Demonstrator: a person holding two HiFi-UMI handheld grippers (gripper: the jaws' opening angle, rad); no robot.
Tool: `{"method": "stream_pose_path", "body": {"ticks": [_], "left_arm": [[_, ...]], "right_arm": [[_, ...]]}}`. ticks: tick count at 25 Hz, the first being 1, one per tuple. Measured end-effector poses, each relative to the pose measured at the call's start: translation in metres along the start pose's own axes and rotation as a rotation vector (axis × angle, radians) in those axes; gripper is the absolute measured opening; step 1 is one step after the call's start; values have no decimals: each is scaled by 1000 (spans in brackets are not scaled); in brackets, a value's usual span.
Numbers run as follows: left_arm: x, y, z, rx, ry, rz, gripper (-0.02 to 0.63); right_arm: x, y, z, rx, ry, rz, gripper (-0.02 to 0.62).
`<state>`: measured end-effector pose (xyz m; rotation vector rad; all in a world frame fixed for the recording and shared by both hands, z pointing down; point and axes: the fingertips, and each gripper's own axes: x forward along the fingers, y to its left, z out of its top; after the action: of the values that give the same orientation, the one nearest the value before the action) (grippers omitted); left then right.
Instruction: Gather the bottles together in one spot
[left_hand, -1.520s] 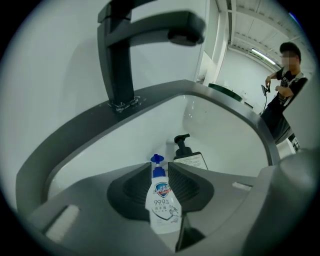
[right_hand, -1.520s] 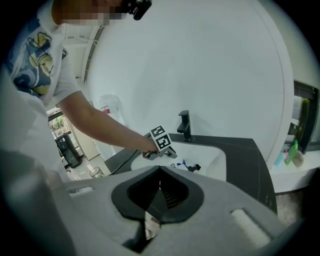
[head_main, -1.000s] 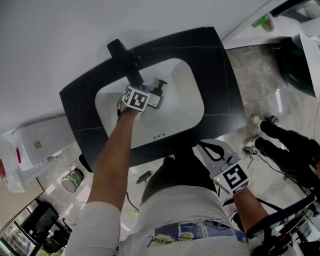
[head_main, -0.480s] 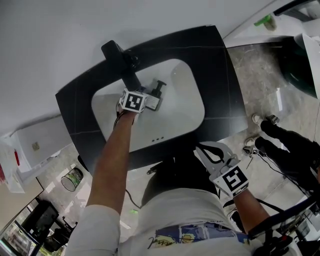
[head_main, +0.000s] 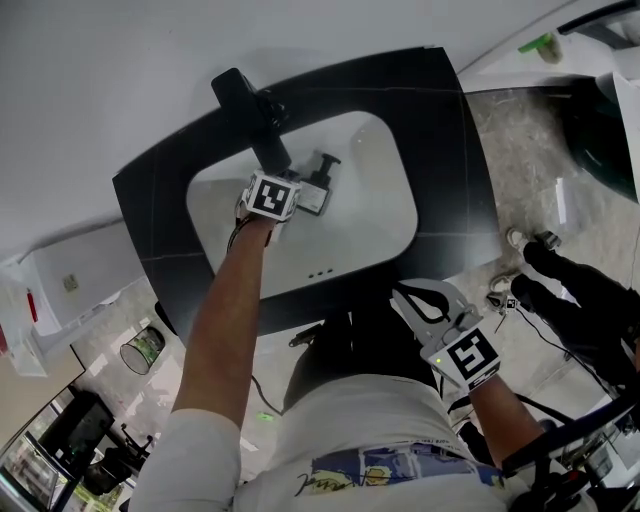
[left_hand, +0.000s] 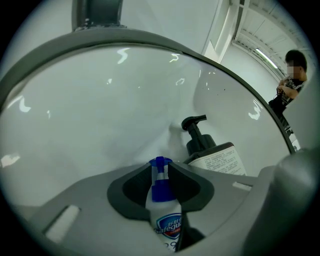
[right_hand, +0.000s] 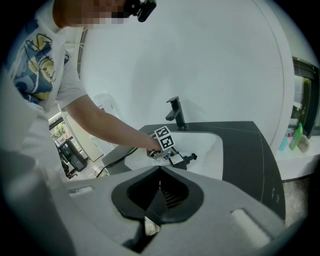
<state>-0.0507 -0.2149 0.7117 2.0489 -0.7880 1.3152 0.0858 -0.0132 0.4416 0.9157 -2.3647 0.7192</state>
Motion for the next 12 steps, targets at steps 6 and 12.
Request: {"method": "stream_pose_path", "body": {"ticks": [6, 12], "left_arm": [[-4, -5, -16, 12, 41, -1, 112], [-7, 5, -26, 42, 113, 22, 162]], "right_arm": [[4, 8, 0, -6, -4, 19, 2], [2, 9, 0, 3, -17, 19, 2]]}}
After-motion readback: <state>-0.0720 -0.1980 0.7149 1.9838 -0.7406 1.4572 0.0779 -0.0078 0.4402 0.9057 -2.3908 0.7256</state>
